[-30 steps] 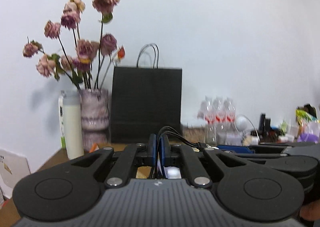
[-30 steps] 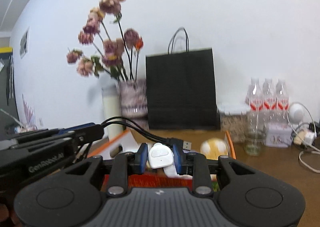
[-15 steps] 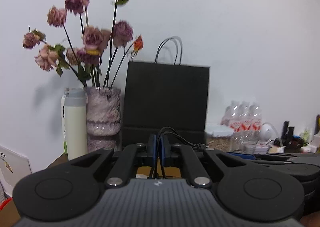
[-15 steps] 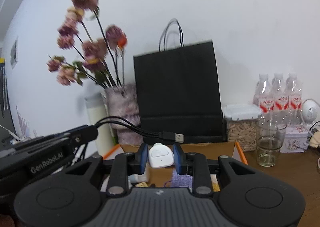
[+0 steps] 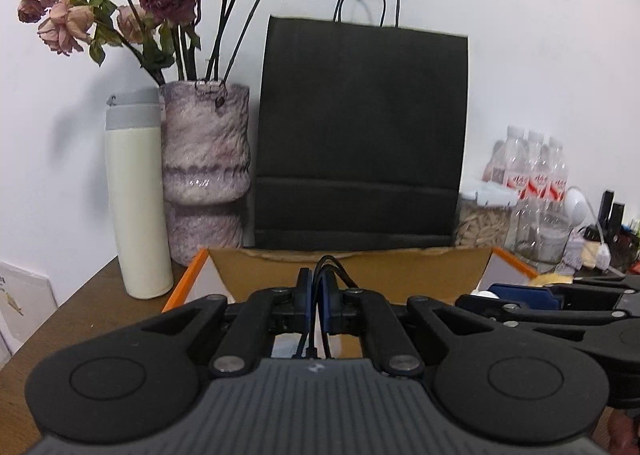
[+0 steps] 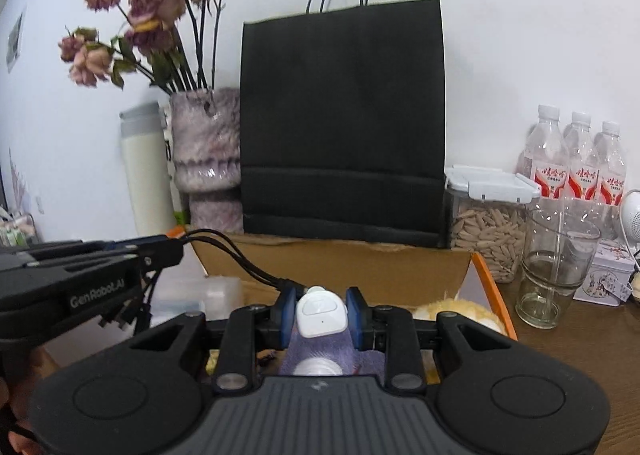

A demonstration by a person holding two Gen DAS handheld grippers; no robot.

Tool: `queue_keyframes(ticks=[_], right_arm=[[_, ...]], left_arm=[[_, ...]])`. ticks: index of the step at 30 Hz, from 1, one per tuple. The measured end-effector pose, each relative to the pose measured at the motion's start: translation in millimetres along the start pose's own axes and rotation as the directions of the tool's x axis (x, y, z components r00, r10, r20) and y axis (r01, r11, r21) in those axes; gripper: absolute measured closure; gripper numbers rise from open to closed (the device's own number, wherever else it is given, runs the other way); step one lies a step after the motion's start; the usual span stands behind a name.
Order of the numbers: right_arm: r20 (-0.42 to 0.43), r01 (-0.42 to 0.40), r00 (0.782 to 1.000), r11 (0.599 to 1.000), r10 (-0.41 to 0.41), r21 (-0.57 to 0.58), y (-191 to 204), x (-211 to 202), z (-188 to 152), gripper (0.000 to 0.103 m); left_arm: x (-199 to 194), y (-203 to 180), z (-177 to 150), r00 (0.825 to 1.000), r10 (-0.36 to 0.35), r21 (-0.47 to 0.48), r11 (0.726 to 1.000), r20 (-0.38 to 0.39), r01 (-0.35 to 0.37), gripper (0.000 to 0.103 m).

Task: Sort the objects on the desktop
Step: 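Open both grippers to release the charger and cable into the box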

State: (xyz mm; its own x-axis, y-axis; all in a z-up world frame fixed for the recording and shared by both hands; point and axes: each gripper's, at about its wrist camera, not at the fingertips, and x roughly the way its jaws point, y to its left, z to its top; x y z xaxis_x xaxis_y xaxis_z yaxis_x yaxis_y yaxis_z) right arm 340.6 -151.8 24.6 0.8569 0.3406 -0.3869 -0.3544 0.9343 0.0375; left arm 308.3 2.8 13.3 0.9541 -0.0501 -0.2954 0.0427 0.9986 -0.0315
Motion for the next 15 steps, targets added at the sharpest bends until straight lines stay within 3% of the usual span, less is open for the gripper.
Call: queue_keyframes(ticks=[4,5,6,7,8,9,11,13,15], right_arm=[[-0.010,0.016,1.000,1.000,-0.016,-0.020,2.3,-1.7,-7.0,0.075],[-0.007,0.016,1.000,1.000,-0.017,-0.024,3.4,-3.2,-7.8,0.071],[-0.005,0.017,1.000,0.999,-0.017,-0.028,4.5,-4.7,-9.2,0.057],[0.001,0.018,1.000,0.999,-0.018,-0.030,5.3,-6.3,-10.5,0.042],[0.008,0.014,1.000,0.999,-0.014,-0.034,6.1,-7.7,-11.6,0.037],[0.012,0.012,1.000,0.999,-0.012,-0.041,8.0,-9.1,-12.6,0.031],[0.023,0.015,1.000,0.998,-0.013,-0.053,11.7,-11.8,-13.5,0.020],[0.038,0.017,0.999,0.998,-0.015,-0.061,14.8,-14.8,-14.7,0.011],[0.043,0.020,0.999,0.998,-0.018,-0.059,16.1,-16.7,-14.8,0.008]], left_arm=[[0.1,-1.2,-4.1,1.000,0.025,0.017,1.000,-0.001,-0.025,0.096],[-1.9,-1.7,-5.1,0.999,0.036,0.023,0.999,0.009,-0.037,0.091],[-3.5,-1.9,-5.9,0.999,0.045,0.028,0.999,0.018,-0.045,0.085],[-5.0,-1.6,-6.7,0.998,0.050,0.025,0.998,0.026,-0.051,0.065],[-6.4,-1.3,-6.8,0.998,0.056,0.020,0.998,0.033,-0.057,0.038],[-8.6,-1.2,-7.5,0.997,0.068,0.016,0.998,0.046,-0.069,0.022],[-13.4,-1.8,-7.5,0.994,0.080,0.015,0.997,0.079,-0.082,0.015],[-17.1,-2.8,-7.4,0.991,0.086,0.018,0.996,0.107,-0.088,0.000],[-20.3,-4.8,-9.4,0.985,0.105,0.029,0.993,0.138,-0.110,0.000]])
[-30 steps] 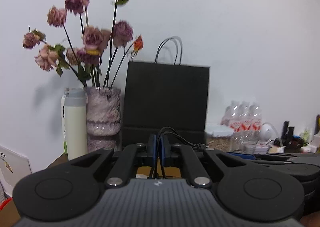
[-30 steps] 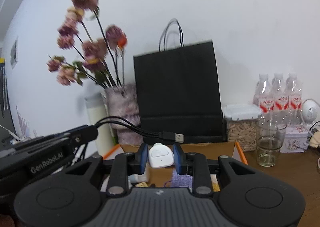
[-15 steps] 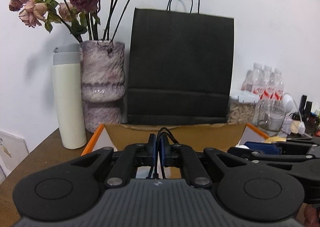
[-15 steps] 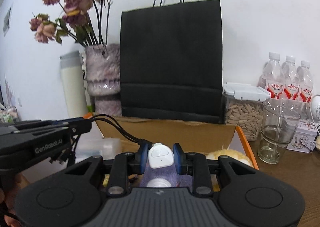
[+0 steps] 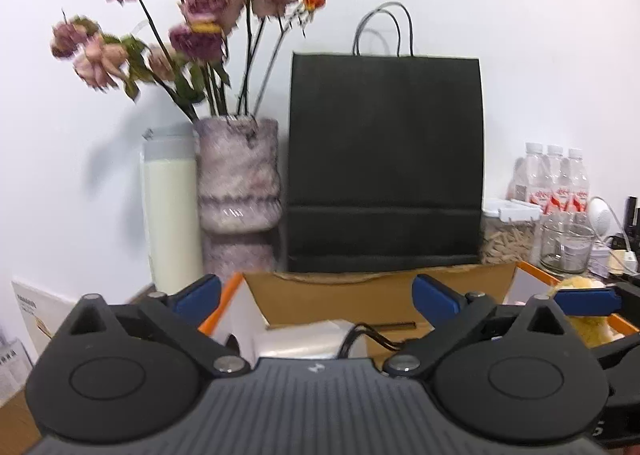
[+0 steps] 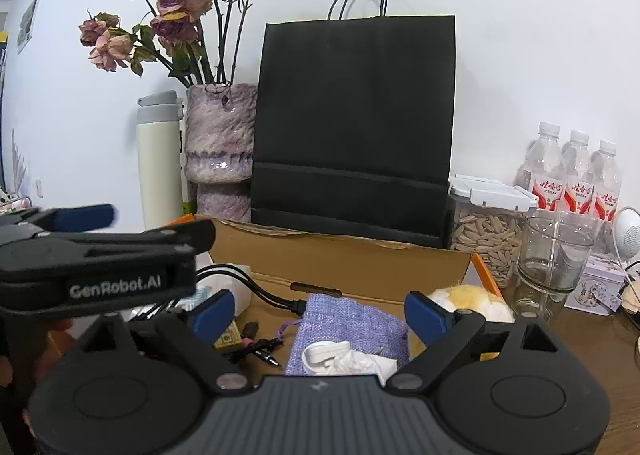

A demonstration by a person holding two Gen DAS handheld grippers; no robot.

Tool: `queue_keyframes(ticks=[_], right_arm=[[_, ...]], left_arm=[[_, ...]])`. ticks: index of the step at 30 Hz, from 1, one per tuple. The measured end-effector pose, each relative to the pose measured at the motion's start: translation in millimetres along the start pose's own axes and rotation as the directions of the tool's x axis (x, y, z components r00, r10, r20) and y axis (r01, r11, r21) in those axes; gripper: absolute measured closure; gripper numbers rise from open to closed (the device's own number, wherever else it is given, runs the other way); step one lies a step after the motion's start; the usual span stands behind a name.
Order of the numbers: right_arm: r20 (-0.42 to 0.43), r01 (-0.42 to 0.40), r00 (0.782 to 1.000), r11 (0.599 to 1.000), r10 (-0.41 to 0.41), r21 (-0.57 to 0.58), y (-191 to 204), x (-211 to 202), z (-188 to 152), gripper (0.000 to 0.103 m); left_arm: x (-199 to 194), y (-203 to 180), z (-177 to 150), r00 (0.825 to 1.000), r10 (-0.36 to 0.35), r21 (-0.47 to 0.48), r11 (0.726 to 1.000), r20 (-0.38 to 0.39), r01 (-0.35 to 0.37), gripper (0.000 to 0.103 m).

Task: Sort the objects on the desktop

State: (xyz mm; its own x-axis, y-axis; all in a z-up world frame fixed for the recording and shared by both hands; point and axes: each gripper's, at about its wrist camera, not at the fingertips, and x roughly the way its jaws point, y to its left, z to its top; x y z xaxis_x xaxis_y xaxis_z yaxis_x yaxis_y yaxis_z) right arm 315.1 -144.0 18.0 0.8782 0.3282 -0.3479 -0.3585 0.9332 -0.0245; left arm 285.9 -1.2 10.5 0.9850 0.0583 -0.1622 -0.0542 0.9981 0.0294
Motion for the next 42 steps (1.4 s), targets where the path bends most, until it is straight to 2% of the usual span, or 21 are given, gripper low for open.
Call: queue_keyframes(ticks=[1,2,10,20,30,36,42], right_arm=[[0.002,0.000,1.000,1.000,0.000,0.004,0.0,-0.7,0.1,0.001],[0.005,-0.004,1.000,1.000,0.004,0.007,0.0,-1.6,0.2,0.000],[0.017,0.016,1.000,1.000,-0.016,0.009,2.2,-12.4,-2.1,0.000],[0.039,0.070,0.997,0.996,-0.072,0.049,-6.8,-58.9,-19.0,0.000],[0.025,0.083,0.996,0.996,-0.084,0.037,1.7,-119.3,-47.3,0.000],[0.027,0.079,0.996,0.996,-0.081,0.038,8.2,-149.5,-60.0,0.000],[0.035,0.076,0.996,0.996,-0.077,0.041,15.6,-170.8,-70.9,0.000]], left_arm=[[-1.1,-0.6,-0.5,1.000,0.003,0.005,1.000,0.008,-0.003,0.000],[-1.6,-1.2,-1.0,1.000,0.007,0.007,1.000,0.012,-0.007,0.000],[-12.3,4.8,-3.8,0.999,0.044,-0.020,0.999,0.009,-0.044,0.000],[-69.8,18.2,-12.8,0.998,0.061,-0.035,0.998,0.008,-0.061,0.000],[-132.1,13.1,-26.0,0.999,0.023,0.009,1.000,-0.028,-0.023,0.000],[-153.1,8.2,-36.0,0.997,-0.002,0.036,0.999,-0.078,0.004,0.000],[-168.7,3.9,-43.0,0.997,0.001,0.055,0.999,-0.081,0.004,0.000]])
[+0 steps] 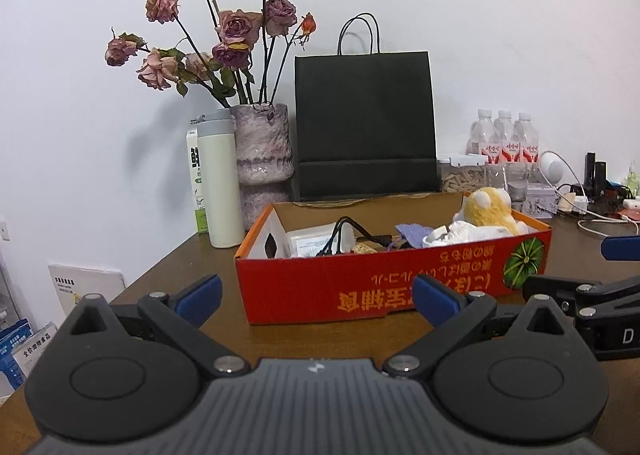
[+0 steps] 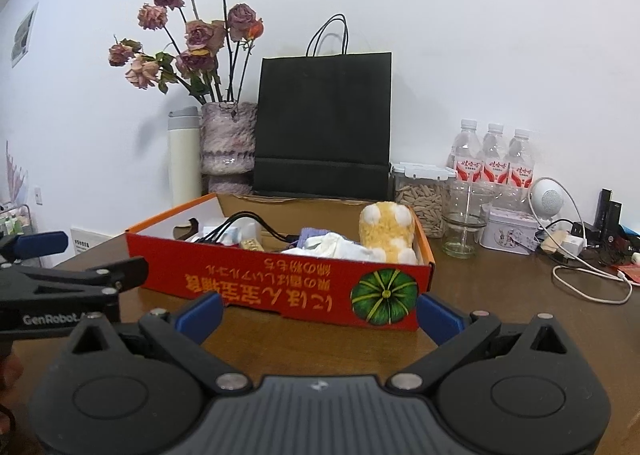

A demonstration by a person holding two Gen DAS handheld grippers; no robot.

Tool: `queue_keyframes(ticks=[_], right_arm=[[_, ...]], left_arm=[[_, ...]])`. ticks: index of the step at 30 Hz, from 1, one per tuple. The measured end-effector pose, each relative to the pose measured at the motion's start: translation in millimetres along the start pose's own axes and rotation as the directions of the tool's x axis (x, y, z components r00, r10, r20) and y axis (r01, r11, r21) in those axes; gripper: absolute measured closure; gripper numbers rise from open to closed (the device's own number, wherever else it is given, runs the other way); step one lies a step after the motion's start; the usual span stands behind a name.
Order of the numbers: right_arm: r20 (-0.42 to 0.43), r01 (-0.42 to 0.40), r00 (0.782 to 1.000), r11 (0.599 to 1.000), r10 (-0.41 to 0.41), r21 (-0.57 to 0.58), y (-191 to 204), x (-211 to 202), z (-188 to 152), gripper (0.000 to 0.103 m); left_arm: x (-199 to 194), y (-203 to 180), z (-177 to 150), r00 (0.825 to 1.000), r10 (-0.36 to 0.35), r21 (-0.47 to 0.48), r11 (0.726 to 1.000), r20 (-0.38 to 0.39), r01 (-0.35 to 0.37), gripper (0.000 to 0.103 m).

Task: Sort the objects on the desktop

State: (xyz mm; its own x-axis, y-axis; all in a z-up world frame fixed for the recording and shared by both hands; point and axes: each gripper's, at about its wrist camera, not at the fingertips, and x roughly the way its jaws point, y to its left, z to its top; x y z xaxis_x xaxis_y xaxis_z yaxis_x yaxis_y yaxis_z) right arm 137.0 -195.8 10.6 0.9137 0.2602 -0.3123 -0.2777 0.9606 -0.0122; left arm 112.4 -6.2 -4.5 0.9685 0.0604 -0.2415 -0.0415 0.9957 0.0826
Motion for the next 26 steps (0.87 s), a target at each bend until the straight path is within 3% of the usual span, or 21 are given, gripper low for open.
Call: queue_keyframes(ticks=[26], right_arm=[[-0.017,0.001,1.000,1.000,-0.001,0.006,11.0,-12.8,-13.7,0.000]], left_arm=[[-12.9,-5.8,-5.4,1.000,0.024,0.027,0.999,-0.003,-0.024,0.000]])
